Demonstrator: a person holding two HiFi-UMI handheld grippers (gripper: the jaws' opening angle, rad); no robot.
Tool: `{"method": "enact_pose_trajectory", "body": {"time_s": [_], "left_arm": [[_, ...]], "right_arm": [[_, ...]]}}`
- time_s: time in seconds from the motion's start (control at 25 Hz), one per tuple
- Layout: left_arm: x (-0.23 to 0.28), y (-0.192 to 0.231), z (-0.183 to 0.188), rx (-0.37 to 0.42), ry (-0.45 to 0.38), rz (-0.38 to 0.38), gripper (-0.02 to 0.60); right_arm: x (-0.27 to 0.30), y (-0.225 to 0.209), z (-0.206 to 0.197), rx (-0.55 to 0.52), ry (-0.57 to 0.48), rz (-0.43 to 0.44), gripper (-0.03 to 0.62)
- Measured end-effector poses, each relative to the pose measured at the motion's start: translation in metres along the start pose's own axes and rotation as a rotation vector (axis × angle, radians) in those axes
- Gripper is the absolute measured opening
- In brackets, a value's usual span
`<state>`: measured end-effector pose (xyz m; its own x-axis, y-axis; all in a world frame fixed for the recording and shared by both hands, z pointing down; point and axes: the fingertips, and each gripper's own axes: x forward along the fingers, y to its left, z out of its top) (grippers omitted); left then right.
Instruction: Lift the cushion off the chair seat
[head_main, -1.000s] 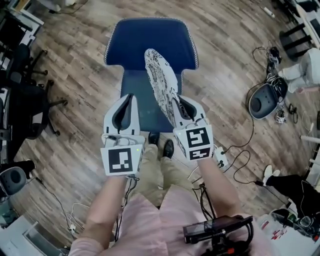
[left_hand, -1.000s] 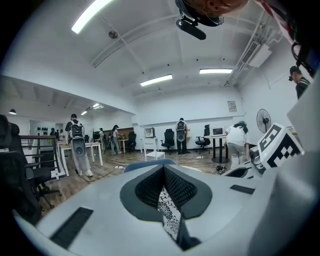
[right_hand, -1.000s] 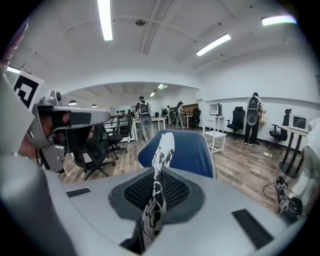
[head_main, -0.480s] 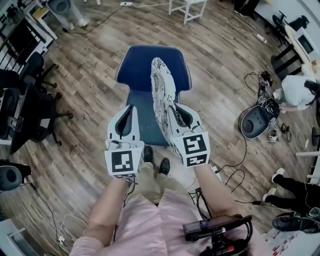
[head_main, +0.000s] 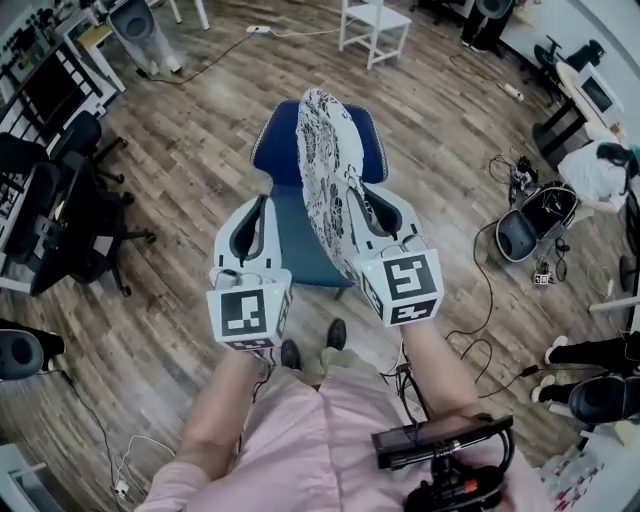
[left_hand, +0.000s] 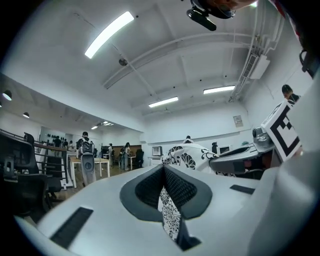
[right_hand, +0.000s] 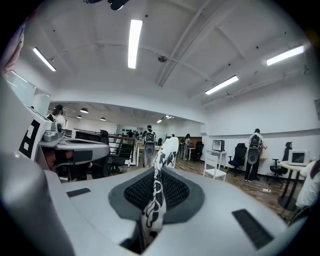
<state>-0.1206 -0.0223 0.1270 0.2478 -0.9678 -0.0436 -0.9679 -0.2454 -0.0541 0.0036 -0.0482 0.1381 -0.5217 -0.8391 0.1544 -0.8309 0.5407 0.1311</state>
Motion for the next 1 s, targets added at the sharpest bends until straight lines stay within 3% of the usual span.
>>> {"method": "enact_pose_trajectory", "body": {"time_s": [0.4, 1.0], "left_arm": [[-0.042, 0.037, 0.038, 0.026, -0.051, -0.045, 0.011], [-0.047, 0.029, 0.066, 0.033, -0.103, -0.090, 0.011]], "right_arm": [[-0.020, 0.058, 0.043, -0.020, -0.051, -0.058, 0.028], [-0.033, 0.062, 0.058, -0.055, -0.081, -0.121, 0.025]]}}
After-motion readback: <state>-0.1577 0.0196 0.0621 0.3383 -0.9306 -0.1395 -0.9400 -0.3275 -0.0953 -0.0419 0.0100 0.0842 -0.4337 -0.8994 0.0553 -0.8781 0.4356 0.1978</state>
